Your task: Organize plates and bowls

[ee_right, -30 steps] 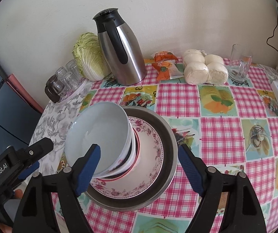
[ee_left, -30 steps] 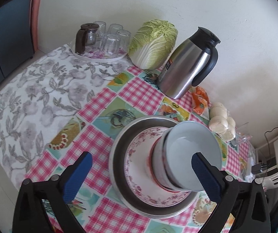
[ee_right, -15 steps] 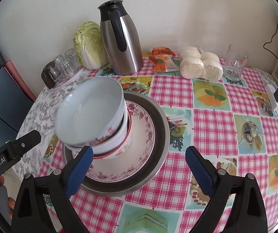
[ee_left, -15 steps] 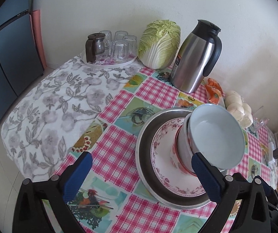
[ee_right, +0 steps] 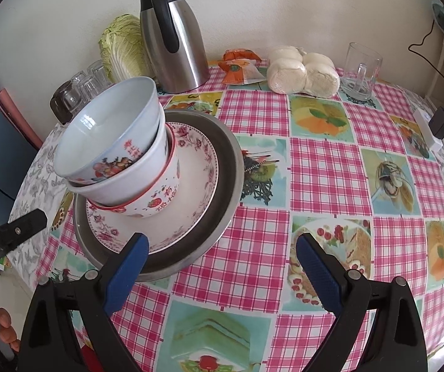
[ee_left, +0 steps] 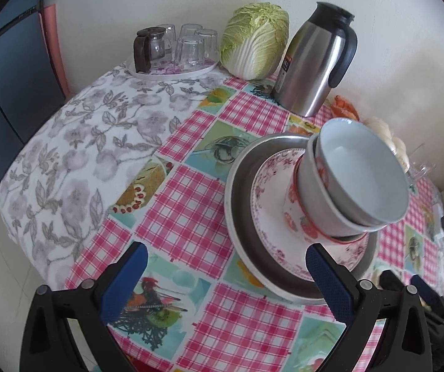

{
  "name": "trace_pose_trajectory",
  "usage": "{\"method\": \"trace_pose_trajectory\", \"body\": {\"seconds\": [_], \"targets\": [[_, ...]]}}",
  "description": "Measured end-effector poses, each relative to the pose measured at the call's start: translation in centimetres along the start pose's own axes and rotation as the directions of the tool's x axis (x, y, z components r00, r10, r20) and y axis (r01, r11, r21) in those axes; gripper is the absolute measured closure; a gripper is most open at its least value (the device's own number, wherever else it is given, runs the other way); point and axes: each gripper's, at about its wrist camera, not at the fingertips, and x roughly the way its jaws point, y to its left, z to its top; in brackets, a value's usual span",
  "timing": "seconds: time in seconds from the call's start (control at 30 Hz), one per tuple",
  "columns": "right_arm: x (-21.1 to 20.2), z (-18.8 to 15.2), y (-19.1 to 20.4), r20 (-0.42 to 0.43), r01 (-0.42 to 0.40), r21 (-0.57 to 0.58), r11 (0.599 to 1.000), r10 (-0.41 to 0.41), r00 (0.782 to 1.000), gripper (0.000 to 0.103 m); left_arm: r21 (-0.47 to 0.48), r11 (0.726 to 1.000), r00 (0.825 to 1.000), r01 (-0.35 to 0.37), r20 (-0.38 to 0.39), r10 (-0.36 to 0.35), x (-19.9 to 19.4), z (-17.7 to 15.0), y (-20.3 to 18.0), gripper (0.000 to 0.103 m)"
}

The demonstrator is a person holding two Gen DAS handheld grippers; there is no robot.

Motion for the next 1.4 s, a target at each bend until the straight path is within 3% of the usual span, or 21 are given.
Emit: {"method": "trace_pose_trajectory", "body": {"seconds": [0.43,1.4], "targets": [[0.1,-0.3,-0.5,-0.007,0.007,0.012,1.0,-0.007,1.0,0.007,0.084,0.996,0.998,-0.027,-0.054,0.032,2.0,-1.3,-0.6,0.0],[0.9,-0.4,-0.6,-0.036,0.019,0.009,1.0,-0.019,0.999,0.007,0.091,0.996,0.996,-0.009,-0.09,0.017,2.8,-1.3,-0.4,0.0]]}}
